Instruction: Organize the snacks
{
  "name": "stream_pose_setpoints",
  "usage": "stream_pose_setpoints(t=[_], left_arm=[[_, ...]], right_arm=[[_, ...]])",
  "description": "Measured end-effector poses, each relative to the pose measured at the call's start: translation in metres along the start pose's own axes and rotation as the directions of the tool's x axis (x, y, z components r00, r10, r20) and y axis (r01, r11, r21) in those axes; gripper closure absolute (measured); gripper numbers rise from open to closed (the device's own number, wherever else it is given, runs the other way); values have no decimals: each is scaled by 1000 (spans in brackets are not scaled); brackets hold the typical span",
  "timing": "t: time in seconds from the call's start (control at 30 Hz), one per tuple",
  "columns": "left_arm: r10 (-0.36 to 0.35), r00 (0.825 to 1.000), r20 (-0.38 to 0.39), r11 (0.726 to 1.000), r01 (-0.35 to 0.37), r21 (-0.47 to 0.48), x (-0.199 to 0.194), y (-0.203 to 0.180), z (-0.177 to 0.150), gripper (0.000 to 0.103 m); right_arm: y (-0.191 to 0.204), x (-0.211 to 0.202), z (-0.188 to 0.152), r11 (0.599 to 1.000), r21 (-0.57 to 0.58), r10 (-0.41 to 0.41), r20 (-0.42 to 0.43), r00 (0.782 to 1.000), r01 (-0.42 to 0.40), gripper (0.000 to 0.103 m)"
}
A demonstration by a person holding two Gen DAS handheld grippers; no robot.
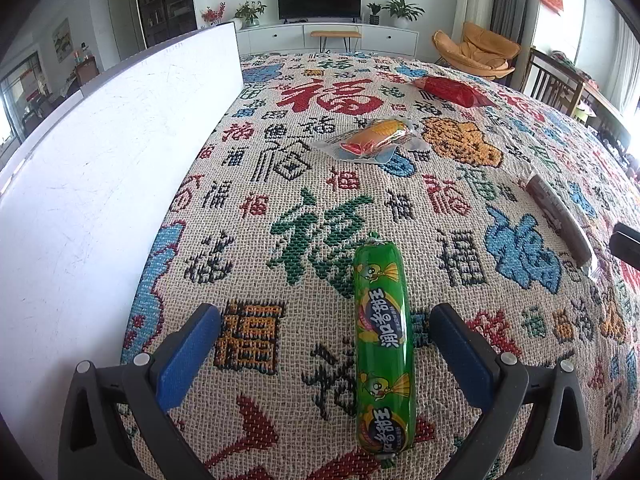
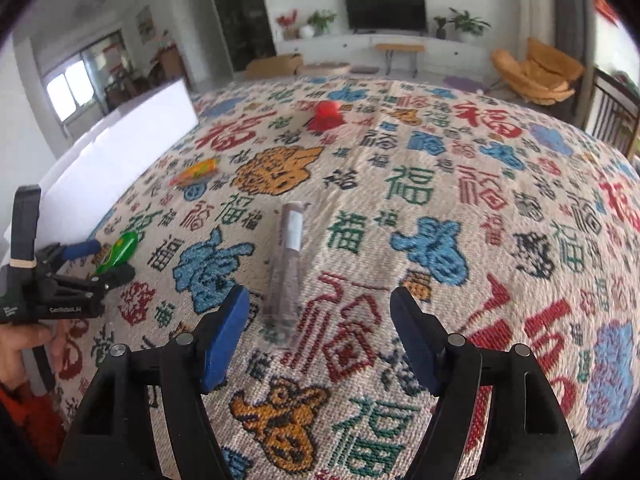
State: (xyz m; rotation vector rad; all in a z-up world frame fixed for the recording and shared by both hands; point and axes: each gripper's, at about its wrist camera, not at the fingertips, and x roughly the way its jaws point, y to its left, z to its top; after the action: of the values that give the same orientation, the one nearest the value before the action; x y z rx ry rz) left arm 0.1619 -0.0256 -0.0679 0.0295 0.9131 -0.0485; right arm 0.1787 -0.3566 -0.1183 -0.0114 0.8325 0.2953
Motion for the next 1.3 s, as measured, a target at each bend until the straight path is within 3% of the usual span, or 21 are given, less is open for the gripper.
stream_pose_setpoints(t=[0.1,0.27,0.53,1.3], left_arm=[[0,1000,0,1000,0,0,0,0,0,0],[0,1000,0,1000,0,0,0,0,0,0],[0,1000,0,1000,0,0,0,0,0,0],[0,1000,0,1000,0,0,0,0,0,0]], right_arm=[[-19,-6,-14,993,91,-82,55,995,76,27],[-44,1,-13,953,245,-182,-10,983,179,27],[-29,15,-7,941,142,-300,-71,951,307,24],[-26,13,-11,942,133,-301,-72,951,308,23]])
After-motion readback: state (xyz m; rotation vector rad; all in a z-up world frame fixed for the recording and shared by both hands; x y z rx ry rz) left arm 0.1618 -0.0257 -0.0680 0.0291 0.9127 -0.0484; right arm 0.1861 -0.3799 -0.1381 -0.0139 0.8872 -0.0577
